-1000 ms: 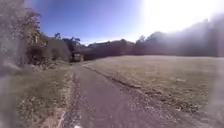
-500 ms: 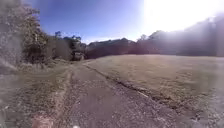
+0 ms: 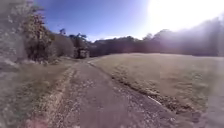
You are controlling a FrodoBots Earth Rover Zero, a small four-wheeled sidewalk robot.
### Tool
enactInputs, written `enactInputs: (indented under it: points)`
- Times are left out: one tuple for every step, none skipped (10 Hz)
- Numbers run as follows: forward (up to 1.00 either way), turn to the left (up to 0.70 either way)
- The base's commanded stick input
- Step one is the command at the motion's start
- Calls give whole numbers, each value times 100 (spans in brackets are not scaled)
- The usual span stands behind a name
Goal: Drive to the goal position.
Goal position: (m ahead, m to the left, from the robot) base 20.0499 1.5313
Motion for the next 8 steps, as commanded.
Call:
enactInputs:
  points:
    - [60, 15]
    - [60, 15]
    - [60, 15]
    - [60, 15]
    - [60, 15]
    - [60, 15]
    - [60, 15]
    - [60, 15]
